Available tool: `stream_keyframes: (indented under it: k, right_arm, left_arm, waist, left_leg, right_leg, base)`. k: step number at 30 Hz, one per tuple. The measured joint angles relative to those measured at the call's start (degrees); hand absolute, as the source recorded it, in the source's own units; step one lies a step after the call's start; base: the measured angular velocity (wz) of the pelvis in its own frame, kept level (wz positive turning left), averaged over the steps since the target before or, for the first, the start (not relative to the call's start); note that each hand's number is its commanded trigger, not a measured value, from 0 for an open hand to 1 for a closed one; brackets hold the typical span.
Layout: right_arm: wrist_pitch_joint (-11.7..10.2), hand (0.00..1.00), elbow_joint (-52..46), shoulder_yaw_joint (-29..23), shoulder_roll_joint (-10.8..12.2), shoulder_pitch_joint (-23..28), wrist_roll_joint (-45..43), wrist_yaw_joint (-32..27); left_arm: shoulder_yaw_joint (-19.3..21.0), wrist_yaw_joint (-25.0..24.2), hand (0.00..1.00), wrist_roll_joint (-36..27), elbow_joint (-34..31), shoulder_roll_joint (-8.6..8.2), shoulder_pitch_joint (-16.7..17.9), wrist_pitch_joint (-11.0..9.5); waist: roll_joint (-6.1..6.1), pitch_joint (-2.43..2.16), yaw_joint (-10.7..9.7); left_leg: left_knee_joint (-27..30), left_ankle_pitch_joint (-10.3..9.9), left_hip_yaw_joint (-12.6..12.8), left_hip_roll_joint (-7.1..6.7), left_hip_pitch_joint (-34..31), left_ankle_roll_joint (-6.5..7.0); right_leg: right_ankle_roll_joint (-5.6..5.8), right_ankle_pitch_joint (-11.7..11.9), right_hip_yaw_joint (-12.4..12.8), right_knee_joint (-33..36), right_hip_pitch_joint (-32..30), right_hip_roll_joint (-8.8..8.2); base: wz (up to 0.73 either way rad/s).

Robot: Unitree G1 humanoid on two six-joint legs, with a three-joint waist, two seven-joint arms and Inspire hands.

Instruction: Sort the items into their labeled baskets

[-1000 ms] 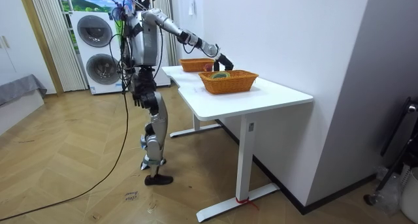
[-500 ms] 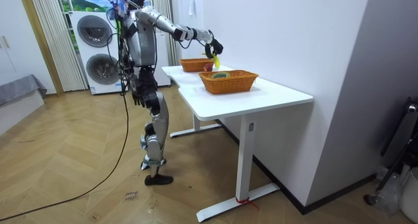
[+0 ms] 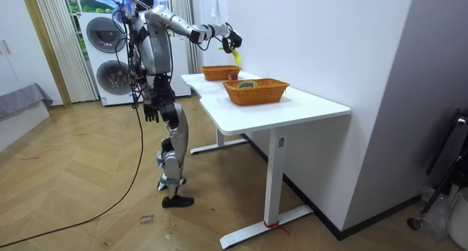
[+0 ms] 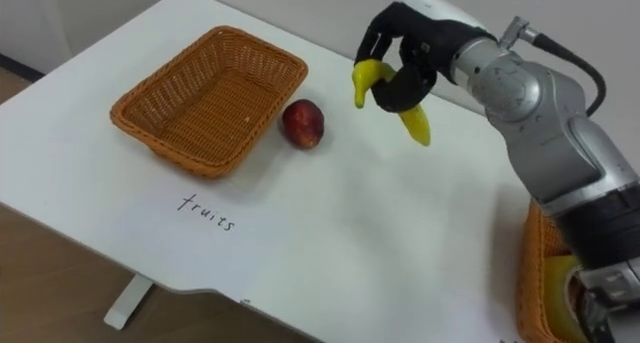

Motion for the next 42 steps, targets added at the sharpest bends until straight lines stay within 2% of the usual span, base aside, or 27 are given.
stream_keyframes:
  k: [3, 7, 10, 13, 14, 17, 22, 27, 31, 33, 35, 40, 42]
  right_arm:
    - [0.69, 1.0, -0.21, 0.0, 0.25, -2.18, 0.33, -0.17]
    - [1.35, 1.0, -1.71, 0.0, 0.61, -2.71, -0.47, -0.93]
    - [1.94, 1.0, -2.42, 0.0, 2.45, -2.78, -1.25, -1.57]
    - [2.32, 1.0, -2.37, 0.26, 4.49, -2.77, -1.24, -1.58]
    - [2.33, 1.0, -2.34, 0.42, 4.99, -2.77, -1.24, -1.58]
    - [2.41, 1.0, -2.17, 0.47, 5.63, -2.79, -1.2, -1.98]
    - [2.4, 1.0, -2.18, 0.48, 6.71, -2.79, -1.25, -3.46]
    - [2.22, 1.0, -1.79, 1.28, 6.73, -2.79, -3.49, -5.56]
    - [2.05, 1.0, -1.66, 2.87, 6.77, -2.79, -5.81, -7.06]
    - [1.61, 1.0, -1.12, 2.85, 7.46, -2.79, -5.81, -8.81]
    - [1.09, 1.0, -0.45, 2.87, 7.79, -2.81, -5.96, -9.88]
    - [0.63, 1.0, -0.41, 3.11, 8.06, -2.9, -9.6, -12.1]
    - [0.61, 1.0, -0.42, 3.64, 9.11, -2.93, -9.89, -13.11]
  left_arm:
    - [0.84, 0.0, 0.0, 0.03, -0.07, -0.44, 0.05, 0.84]
    - [1.83, -0.02, 0.0, 1.09, -0.75, -0.47, 0.16, 1.94]
    - [2.09, -0.02, 0.0, 2.25, -0.78, -0.48, 0.2, 2.33]
    - [2.07, -0.02, 0.0, 2.65, -0.62, -0.66, 0.12, 2.38]
    - [2.08, 0.02, 0.0, 2.67, -0.54, -0.68, 0.18, 2.4]
    - [2.05, 0.24, 0.0, 2.66, -0.53, -0.76, 0.28, 2.41]
    - [2.03, 0.42, 0.0, 2.6, -0.96, -1.04, 2.32, 2.38]
    - [2.03, 0.31, 0.0, 2.24, -2.36, -1.43, 3.11, 2.29]
    - [2.04, 0.31, 0.0, 2.28, -2.98, -1.38, 3.69, 1.7]
    - [2.04, 0.32, 0.0, 2.32, -2.96, -1.06, 3.69, 1.09]
    - [2.06, 0.32, 0.0, 2.65, -2.98, -0.72, 3.69, 0.56]
    - [2.05, 0.32, 0.0, 2.71, -3.1, -0.03, 3.83, 0.11]
    - [2.06, 0.12, 0.0, 2.78, -3.17, 0.15, 3.94, 0.21]
  waist:
    - [0.03, 0.03, 0.35]
    - [0.08, 0.07, 1.49]
    - [0.17, 0.12, 2.21]
    - [0.49, 0.42, 3.19]
    - [0.46, 0.43, 3.66]
    - [0.31, 0.5, 4.8]
    - [-0.34, 0.94, 6.13]
    - [-0.95, 0.86, 7.64]
    - [-1.58, 0.81, 7.94]
    - [-2.16, 0.97, 8.03]
    - [-2.43, 0.95, 8.25]
    - [-2.38, 0.98, 9.62]
    - [-2.36, 0.99, 10.2]
  left_leg:
    - [-0.04, 0.0, -0.31, -0.04, -0.02, 0.0]
    - [-0.12, 0.0, -1.09, -0.14, 0.06, 0.0]
    - [-0.16, 0.0, -1.77, -0.4, 0.16, 0.02]
    - [-0.56, 0.07, -2.57, -0.82, 0.97, 0.15]
    - [-0.68, 0.11, -2.84, -0.87, 1.11, 0.22]
    - [-0.79, 0.22, -3.47, -1.13, 1.09, 0.4]
    - [-1.09, 0.19, -4.68, -1.39, 1.87, 0.51]
    - [-1.11, 0.25, -5.68, -1.84, 1.95, 0.67]
    - [-1.1, 0.25, -5.96, -1.89, 2.05, 0.67]
    - [-0.99, 0.26, -6.46, -1.95, 1.94, 0.67]
    - [-0.92, 0.25, -6.71, -1.95, 1.9, 0.67]
    - [-0.65, 0.24, -7.13, -2.05, 1.55, 0.66]
    - [-0.62, 0.24, -7.22, -2.04, 1.35, 0.65]
  right_leg:
    - [0.03, -0.02, -0.03, 0.0, 0.07, -0.01]
    - [0.11, -0.07, -0.61, -0.04, 0.39, -0.02]
    - [0.42, -0.26, -1.06, -0.06, 0.68, -0.01]
    - [0.59, -0.36, -1.58, -0.07, 1.48, -0.06]
    - [1.06, -0.66, -1.69, -0.06, 1.7, -0.28]
    - [1.15, -0.71, -2.35, -0.05, 1.87, -0.44]
    - [1.43, -0.89, -2.88, -0.05, 2.89, -0.65]
    - [1.98, -1.23, -3.3, -0.04, 3.33, -1.06]
    - [2.0, -1.24, -3.55, -0.04, 3.54, -1.1]
    - [2.04, -1.26, -4.9, -0.05, 3.71, -1.08]
    - [2.04, -1.26, -5.08, -0.04, 3.77, -1.06]
    - [2.04, -1.26, -5.29, -0.06, 3.76, -1.09]
    - [2.04, -1.26, -5.19, -0.15, 3.64, -1.03]
  base:
    - [0.06]
    - [0.1]
    - [0.11]
    - [0.12]
    - [0.15]
    - [0.14]
    - [0.12]
    - [0.11]
    - [0.04]
    - [0.08]
    - [0.07]
    - [0.05]
    - [0.02]
